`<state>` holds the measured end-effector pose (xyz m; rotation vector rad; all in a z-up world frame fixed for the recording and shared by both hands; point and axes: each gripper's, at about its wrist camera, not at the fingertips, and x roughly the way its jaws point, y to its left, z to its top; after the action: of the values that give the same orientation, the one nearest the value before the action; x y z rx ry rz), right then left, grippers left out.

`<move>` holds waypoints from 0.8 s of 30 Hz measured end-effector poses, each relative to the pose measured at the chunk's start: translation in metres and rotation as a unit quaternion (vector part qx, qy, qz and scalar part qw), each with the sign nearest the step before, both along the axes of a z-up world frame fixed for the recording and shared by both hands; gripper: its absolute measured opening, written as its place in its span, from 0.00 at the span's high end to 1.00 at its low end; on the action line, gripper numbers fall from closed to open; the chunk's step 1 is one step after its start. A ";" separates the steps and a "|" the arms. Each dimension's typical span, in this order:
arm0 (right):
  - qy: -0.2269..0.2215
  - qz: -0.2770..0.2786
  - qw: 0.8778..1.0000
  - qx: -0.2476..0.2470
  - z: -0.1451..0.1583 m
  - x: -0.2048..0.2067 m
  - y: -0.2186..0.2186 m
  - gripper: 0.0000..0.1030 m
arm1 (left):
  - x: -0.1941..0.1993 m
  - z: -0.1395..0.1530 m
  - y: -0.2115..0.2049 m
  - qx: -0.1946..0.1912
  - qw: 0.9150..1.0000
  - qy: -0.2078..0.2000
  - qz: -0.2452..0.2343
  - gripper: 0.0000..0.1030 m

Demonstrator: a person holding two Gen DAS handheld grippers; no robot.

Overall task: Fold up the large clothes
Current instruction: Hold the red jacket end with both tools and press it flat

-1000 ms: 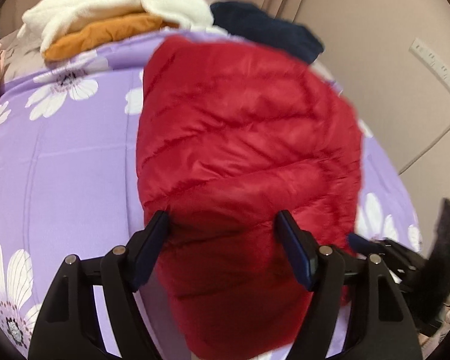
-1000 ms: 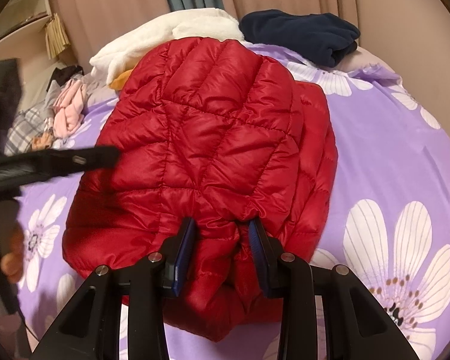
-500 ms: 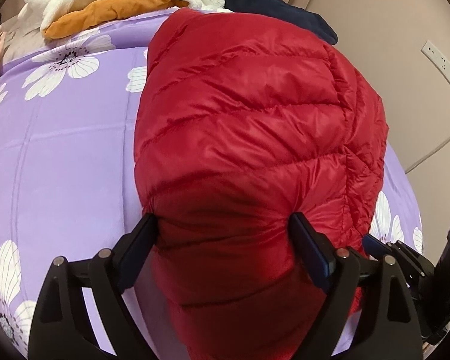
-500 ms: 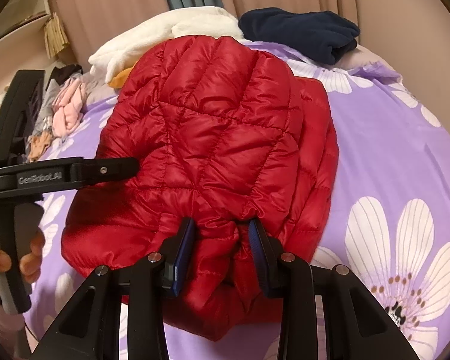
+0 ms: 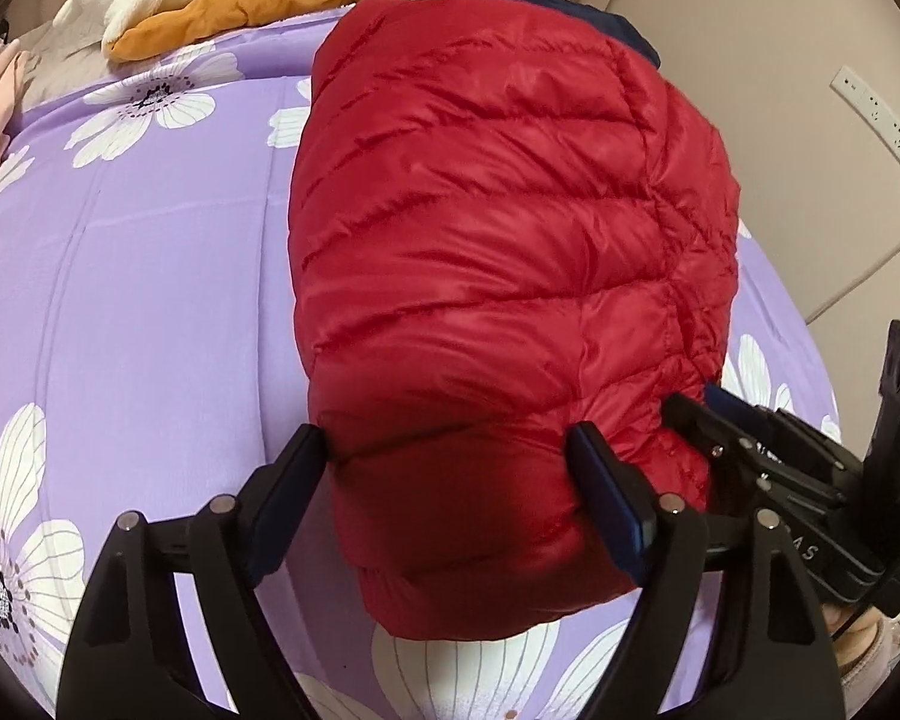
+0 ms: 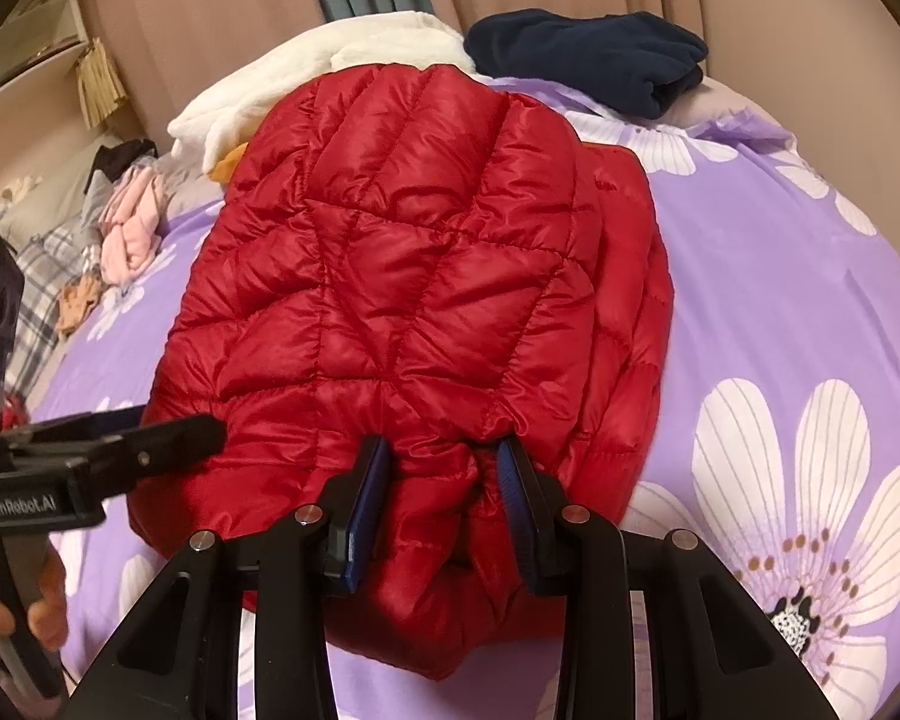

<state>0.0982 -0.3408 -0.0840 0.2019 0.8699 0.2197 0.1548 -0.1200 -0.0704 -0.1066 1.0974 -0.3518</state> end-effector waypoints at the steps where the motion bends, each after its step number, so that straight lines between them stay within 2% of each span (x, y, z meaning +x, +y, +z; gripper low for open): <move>1: 0.001 0.000 1.000 -0.001 0.000 0.000 0.000 0.65 | 0.000 -0.001 -0.001 0.003 1.000 0.000 0.000 0.19; 16: 0.006 0.000 1.000 0.006 0.000 0.000 -0.003 0.65 | -0.015 0.003 0.011 -0.013 1.000 0.019 0.006 0.19; 20: 0.007 0.001 1.000 0.010 0.001 -0.001 -0.004 0.65 | -0.018 0.008 0.019 -0.036 0.999 0.022 0.014 0.20; 24: 0.008 0.000 1.000 0.017 0.001 -0.003 -0.007 0.65 | -0.017 0.018 0.036 -0.077 0.996 0.009 0.033 0.21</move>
<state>0.0952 -0.3475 -0.0825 0.2356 0.8831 0.2335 0.1380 -0.0835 -0.0527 -0.2825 1.0803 -0.3762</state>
